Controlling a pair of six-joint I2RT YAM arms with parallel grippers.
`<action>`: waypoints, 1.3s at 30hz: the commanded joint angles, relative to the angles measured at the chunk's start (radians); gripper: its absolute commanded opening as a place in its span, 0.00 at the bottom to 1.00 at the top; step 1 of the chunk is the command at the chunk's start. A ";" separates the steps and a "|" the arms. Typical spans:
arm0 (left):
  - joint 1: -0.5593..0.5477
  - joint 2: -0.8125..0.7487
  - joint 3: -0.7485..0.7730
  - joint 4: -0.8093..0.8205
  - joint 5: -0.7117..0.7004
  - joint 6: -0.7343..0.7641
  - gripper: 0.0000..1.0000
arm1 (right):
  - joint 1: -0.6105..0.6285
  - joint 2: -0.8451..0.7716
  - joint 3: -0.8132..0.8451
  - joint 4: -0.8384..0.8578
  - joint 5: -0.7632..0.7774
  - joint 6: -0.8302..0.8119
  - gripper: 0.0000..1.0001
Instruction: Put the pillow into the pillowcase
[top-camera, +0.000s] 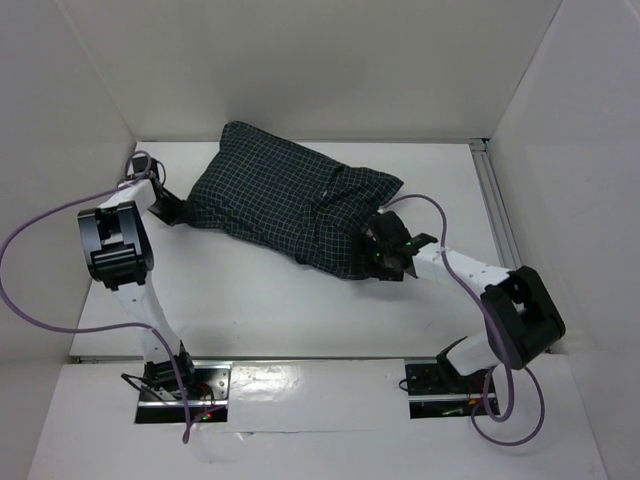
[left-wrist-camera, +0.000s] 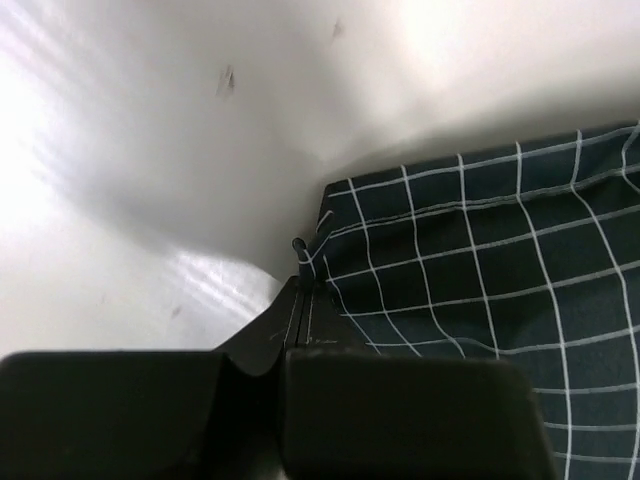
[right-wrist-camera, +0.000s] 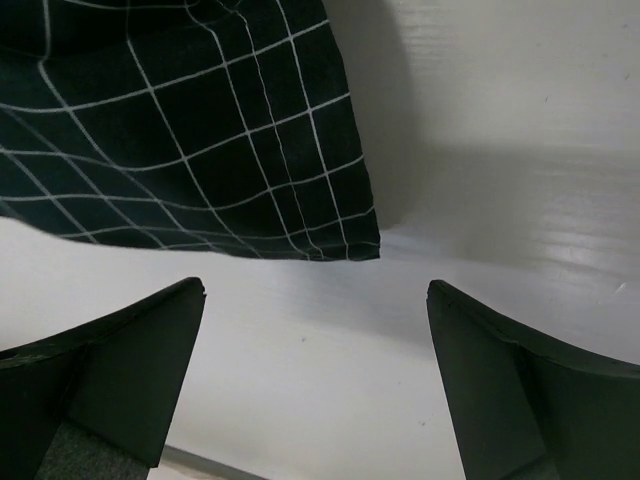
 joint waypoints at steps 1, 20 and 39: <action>-0.005 -0.112 -0.042 -0.040 0.000 0.022 0.00 | 0.011 0.031 0.047 0.086 0.053 -0.056 1.00; 0.057 -0.332 0.132 -0.124 0.165 0.010 0.00 | -0.083 -0.279 0.135 0.008 0.172 -0.240 0.00; 0.372 -0.579 0.200 -0.136 0.494 -0.031 0.00 | -0.293 -0.481 0.490 -0.392 0.358 -0.136 0.00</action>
